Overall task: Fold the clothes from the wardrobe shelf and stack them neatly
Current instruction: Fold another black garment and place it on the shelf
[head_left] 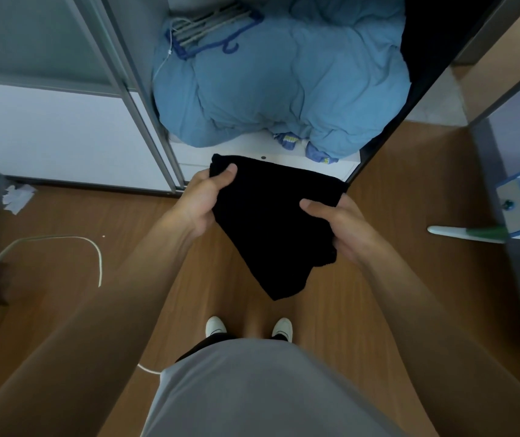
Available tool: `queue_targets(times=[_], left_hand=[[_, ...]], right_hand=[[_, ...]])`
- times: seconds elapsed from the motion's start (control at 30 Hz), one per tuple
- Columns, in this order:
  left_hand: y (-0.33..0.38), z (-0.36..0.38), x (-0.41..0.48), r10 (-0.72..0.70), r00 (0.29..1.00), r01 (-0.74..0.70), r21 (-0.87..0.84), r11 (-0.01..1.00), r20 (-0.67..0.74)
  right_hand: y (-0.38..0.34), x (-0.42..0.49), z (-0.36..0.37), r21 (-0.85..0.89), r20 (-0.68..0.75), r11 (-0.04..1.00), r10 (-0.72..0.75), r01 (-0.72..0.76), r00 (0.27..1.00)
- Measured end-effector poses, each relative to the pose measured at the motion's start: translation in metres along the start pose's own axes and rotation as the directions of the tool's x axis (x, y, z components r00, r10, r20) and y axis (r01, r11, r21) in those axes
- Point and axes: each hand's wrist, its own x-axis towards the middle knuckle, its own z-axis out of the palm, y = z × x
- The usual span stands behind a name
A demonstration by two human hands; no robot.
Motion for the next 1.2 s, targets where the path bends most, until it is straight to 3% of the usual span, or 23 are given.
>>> queue_targets(times=[0.1,0.3,0.4,0.5,0.63,0.83,0.93,1.1,1.2], left_hand=[[0.005,0.002,-0.004,-0.019,1.000,0.020,-0.107,0.994,0.012],[0.012,0.007,-0.003,0.162,0.983,-0.150,0.125,0.981,-0.091],[0.016,0.010,0.001,0.182,0.973,-0.166,0.121,0.979,-0.144],[0.022,0.002,0.000,0.153,0.983,-0.147,0.065,0.987,-0.101],[0.023,-0.013,0.000,0.121,0.992,-0.123,0.076,0.990,0.019],[0.014,-0.024,0.009,0.103,0.993,-0.113,0.311,0.943,0.050],[0.011,-0.030,0.017,0.119,0.993,-0.113,0.277,0.954,-0.004],[0.027,-0.025,0.034,0.117,0.964,-0.092,0.116,0.989,-0.238],[0.038,-0.030,0.040,0.123,0.964,-0.089,0.149,0.985,-0.234]], right_hand=[[-0.002,0.003,-0.003,-0.028,-0.060,1.000,-0.009,0.007,0.998],[-0.006,0.013,-0.004,0.078,-0.274,0.995,0.080,-0.061,0.958],[-0.012,0.019,0.006,0.070,-0.318,0.994,0.102,-0.084,0.942],[-0.018,0.024,0.011,0.145,-0.287,0.985,0.136,-0.097,0.948],[-0.023,0.021,0.012,0.256,-0.118,0.965,0.083,-0.051,0.990],[-0.035,0.022,0.021,0.107,-0.138,0.993,-0.037,0.052,0.990],[-0.035,0.025,0.022,0.062,-0.114,0.996,-0.061,0.069,0.992],[-0.038,0.031,0.019,-0.201,-0.102,0.975,-0.120,0.097,0.988],[-0.036,0.030,0.027,-0.206,-0.122,0.975,-0.111,0.084,0.986]])
